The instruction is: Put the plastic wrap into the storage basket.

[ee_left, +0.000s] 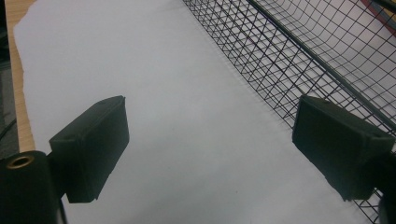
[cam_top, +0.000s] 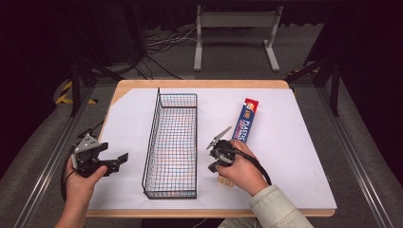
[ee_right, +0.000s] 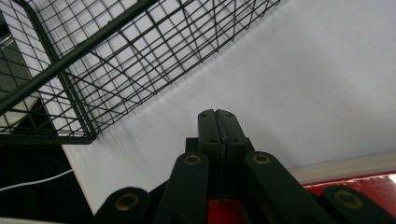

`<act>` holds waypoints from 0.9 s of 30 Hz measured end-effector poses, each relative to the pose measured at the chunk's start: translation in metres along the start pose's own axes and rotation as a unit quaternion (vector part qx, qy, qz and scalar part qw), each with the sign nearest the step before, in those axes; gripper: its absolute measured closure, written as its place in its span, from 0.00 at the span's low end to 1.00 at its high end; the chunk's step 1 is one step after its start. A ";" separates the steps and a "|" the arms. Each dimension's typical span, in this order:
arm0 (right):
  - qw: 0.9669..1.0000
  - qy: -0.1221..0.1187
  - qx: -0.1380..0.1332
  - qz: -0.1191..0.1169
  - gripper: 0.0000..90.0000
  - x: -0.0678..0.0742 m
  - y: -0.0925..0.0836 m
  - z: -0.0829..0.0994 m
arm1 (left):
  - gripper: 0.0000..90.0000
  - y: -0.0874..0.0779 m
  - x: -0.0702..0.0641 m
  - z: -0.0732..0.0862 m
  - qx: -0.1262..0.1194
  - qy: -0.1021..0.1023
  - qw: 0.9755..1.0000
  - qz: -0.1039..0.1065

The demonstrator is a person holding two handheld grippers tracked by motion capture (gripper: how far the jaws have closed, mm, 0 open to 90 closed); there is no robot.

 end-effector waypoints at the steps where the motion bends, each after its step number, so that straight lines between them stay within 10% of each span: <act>1: 1.000 0.002 0.006 -0.003 1.00 0.000 0.001 0.001 | 0.13 0.000 0.000 0.000 0.000 -0.001 1.000 0.000; 27: 0.993 0.059 0.104 0.021 1.00 -0.002 -0.005 0.028 | 0.13 -0.001 0.008 0.004 0.001 -0.015 1.000 0.000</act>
Point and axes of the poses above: each handheld gripper's, and its own axes: y roughly forward along the jaws, z roughly out of its underside, x roughly to its left, the point moved 6 cm from there along y, roughly forward along the jaws, and after that the axes turned 11 degrees about -z, right-handed, at the moved point
